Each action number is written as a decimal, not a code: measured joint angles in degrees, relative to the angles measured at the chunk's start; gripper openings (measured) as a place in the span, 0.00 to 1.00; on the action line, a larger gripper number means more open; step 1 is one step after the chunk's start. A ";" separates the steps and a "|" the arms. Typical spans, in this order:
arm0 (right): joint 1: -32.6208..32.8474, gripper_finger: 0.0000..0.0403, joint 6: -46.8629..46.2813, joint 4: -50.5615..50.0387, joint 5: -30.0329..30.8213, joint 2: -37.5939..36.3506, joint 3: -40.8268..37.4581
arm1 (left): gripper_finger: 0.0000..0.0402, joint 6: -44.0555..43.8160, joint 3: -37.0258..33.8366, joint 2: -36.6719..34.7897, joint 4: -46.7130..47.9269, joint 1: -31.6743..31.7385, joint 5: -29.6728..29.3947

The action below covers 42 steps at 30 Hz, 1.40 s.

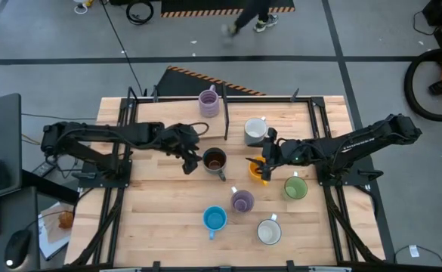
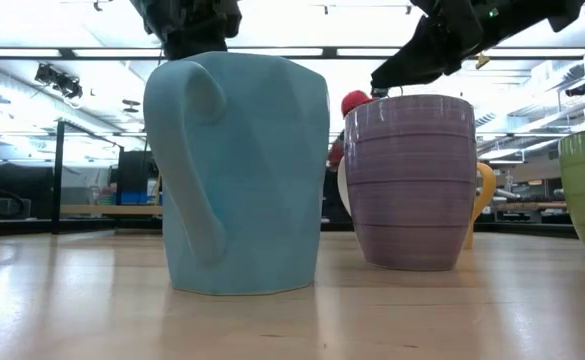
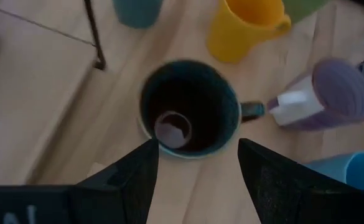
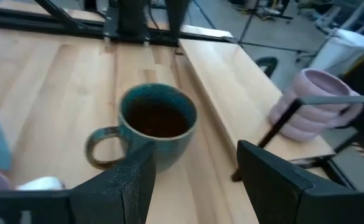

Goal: Place coffee mugs
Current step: Put the dark blue patterned mug on the shelf

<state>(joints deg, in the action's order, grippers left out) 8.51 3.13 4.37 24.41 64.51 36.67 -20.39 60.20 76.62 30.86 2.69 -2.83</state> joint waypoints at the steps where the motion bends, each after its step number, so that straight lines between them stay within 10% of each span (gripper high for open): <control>1: -0.02 0.57 0.05 0.12 0.20 0.00 -0.01 | 0.57 -0.02 0.00 0.63 -0.12 -0.33 0.06; 20: -0.01 0.57 0.51 -1.03 -0.01 -0.07 0.00 | 0.57 0.69 11.46 11.81 5.28 -1.72 0.59; 33: 0.04 0.57 -0.19 -2.69 -0.27 -0.09 0.00 | 0.57 28.57 12.94 16.88 7.70 -3.07 -0.45; 42: 0.04 0.57 -1.75 -2.79 -0.44 -0.09 0.00 | 0.57 25.51 12.96 17.77 5.23 -5.56 -0.29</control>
<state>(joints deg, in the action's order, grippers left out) 8.56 1.38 1.58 23.97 64.42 36.67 5.13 73.17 94.38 36.09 -2.86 -3.12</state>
